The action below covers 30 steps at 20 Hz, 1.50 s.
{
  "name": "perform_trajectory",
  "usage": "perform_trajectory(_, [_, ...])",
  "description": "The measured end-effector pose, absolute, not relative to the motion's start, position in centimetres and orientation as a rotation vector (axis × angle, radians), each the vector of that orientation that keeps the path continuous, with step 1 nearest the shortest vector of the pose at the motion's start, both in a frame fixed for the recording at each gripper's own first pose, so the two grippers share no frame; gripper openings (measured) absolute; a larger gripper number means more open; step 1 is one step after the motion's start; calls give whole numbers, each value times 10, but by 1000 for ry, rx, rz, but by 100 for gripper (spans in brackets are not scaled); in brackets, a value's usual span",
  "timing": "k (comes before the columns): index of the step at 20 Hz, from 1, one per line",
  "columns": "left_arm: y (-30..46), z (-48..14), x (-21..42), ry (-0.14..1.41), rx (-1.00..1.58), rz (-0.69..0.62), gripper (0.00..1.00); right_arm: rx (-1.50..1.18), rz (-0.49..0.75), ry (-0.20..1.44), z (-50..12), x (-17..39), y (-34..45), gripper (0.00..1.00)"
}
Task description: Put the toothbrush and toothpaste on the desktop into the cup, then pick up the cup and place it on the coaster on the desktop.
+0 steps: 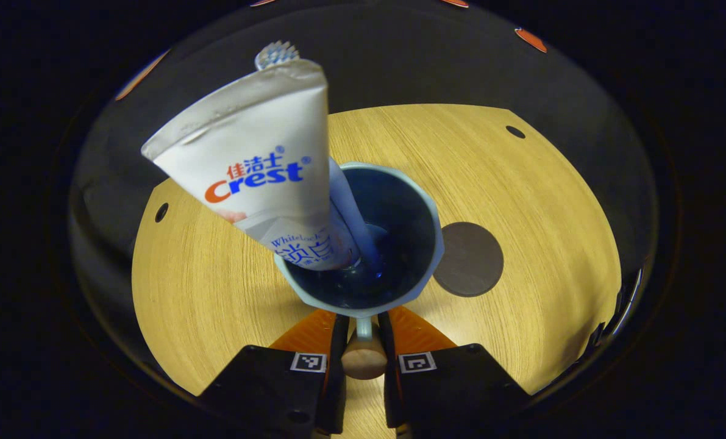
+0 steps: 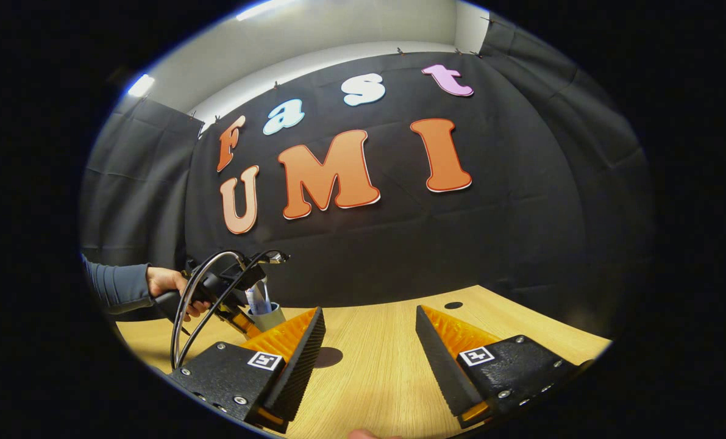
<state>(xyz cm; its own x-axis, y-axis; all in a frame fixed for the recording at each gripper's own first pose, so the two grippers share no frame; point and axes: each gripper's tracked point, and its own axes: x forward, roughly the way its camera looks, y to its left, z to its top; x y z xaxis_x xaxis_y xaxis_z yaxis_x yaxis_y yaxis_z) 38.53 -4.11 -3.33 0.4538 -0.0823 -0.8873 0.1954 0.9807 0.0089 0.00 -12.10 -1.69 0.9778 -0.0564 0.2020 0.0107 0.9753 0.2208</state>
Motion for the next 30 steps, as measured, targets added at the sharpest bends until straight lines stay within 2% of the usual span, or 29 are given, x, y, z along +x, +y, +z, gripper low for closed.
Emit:
perform_trajectory(3, [-53,14,383,1077,116,-199,29,206,-44,-219,-14,-4,-125,90])
perform_trajectory(5, [-70,-22,397,1075,127,-223,29,202,-55,-217,-17,-8,-129,90])
perform_trajectory(6, [-81,-77,401,1075,135,-237,29,202,-60,-214,-20,-11,-132,90])
perform_trajectory(14, [-104,-90,399,1081,158,-317,29,201,-81,-196,-31,-16,-143,90])
perform_trajectory(22, [-105,-97,402,1125,167,-338,30,199,-86,-163,-43,-11,-143,90])
perform_trajectory(26, [-96,-58,398,1032,165,-349,43,190,-75,-154,-42,-8,-133,90])
perform_trajectory(27, [-93,-55,397,1017,160,-352,57,189,-70,-155,-39,-6,-129,90])
perform_trajectory(30, [-79,-56,392,982,123,-373,71,180,-64,-161,-30,-3,-118,90])
